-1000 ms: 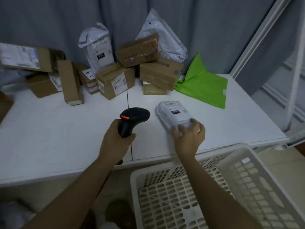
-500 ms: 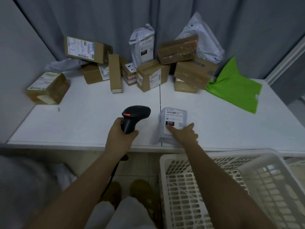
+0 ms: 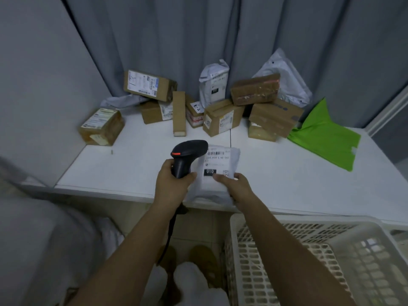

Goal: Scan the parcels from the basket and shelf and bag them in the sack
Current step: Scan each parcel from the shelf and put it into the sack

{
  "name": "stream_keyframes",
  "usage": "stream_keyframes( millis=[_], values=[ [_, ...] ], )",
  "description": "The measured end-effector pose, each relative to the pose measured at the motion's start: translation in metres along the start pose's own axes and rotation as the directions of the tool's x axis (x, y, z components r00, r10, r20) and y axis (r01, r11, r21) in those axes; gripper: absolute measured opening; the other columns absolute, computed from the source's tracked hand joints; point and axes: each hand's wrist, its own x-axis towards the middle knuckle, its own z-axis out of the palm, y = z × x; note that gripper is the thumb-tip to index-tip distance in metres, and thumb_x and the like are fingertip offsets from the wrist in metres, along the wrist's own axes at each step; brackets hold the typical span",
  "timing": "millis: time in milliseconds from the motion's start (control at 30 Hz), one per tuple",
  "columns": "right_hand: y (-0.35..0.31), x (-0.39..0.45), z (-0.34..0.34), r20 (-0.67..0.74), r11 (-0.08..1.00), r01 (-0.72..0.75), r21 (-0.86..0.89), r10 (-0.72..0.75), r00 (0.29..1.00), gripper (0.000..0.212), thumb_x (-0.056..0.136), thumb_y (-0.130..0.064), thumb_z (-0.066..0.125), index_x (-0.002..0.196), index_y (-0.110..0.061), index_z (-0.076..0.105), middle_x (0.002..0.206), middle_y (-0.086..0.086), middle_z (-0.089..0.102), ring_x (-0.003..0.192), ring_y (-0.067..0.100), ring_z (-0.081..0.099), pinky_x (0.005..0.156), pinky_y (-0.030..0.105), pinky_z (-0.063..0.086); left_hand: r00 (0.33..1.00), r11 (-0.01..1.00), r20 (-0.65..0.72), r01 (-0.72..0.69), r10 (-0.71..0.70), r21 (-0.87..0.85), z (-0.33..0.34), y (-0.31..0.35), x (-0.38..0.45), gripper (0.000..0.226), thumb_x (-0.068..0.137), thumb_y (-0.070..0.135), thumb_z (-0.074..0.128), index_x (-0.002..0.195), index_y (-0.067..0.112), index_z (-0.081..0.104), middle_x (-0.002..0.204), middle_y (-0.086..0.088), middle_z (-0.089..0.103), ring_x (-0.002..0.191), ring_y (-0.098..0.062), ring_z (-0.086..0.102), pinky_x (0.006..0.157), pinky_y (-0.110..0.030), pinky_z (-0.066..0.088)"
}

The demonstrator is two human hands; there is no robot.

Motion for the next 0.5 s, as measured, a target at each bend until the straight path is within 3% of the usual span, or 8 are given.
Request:
stream_keyframes(
  millis=[67,167,300,400,500],
  values=[
    [-0.013,-0.021,0.018,0.035,0.997,0.072,0.024,-0.073,0.997,0.063,0.071,-0.032,0.085,0.122,-0.013,0.052,0.115,0.006,0.064,0.101,0.025,0.065,0.084,0.043,0.057,0.998,0.999,-0.06,-0.018,0.015,-0.048,-0.013,0.008,-0.005,0.028,0.083,0.011,0.07,0.101,0.02,0.051,0.091,-0.002,0.058,0.085,-0.022,0.06,0.08,-0.042,0.054],
    [-0.032,-0.061,0.04,0.093,0.985,0.16,0.06,-0.165,0.982,0.055,0.076,-0.029,0.082,0.119,-0.016,0.051,0.11,-0.001,0.064,0.096,0.017,0.066,0.076,0.03,0.056,0.987,0.995,-0.154,-0.057,0.045,-0.077,-0.043,0.018,-0.018,0.028,0.083,0.014,0.071,0.101,0.021,0.05,0.089,0.002,0.06,0.083,-0.019,0.061,0.073,-0.036,0.053],
    [-0.041,-0.099,0.06,0.161,0.987,0.156,0.028,-0.158,0.974,0.049,0.082,-0.034,0.075,0.121,-0.014,0.053,0.115,0.004,0.066,0.1,0.021,0.066,0.086,0.035,0.055,0.978,0.994,-0.206,-0.054,0.033,-0.1,-0.081,0.017,-0.038,0.032,0.083,0.014,0.073,0.107,0.018,0.052,0.09,0.008,0.063,0.085,-0.014,0.062,0.074,-0.032,0.051],
    [-0.037,-0.111,0.069,0.188,0.987,0.16,-0.028,-0.152,0.97,0.045,0.087,-0.032,0.068,0.124,-0.01,0.055,0.118,0.005,0.066,0.101,0.021,0.065,0.081,0.032,0.054,0.976,0.994,-0.218,-0.044,0.021,-0.104,-0.099,0.011,-0.052,0.034,0.083,0.013,0.072,0.109,0.019,0.051,0.094,0.008,0.063,0.089,-0.014,0.061,0.078,-0.032,0.048],
    [-0.031,-0.114,0.075,0.128,0.979,0.194,-0.064,-0.185,0.974,0.047,0.086,-0.027,0.071,0.126,-0.008,0.052,0.119,0.006,0.064,0.104,0.022,0.064,0.082,0.034,0.055,0.971,0.993,-0.241,-0.029,0.0,-0.117,-0.113,0.003,-0.06,0.035,0.085,0.014,0.07,0.11,0.023,0.048,0.103,0.003,0.064,0.093,-0.016,0.062,0.075,-0.035,0.053]
  ],
)
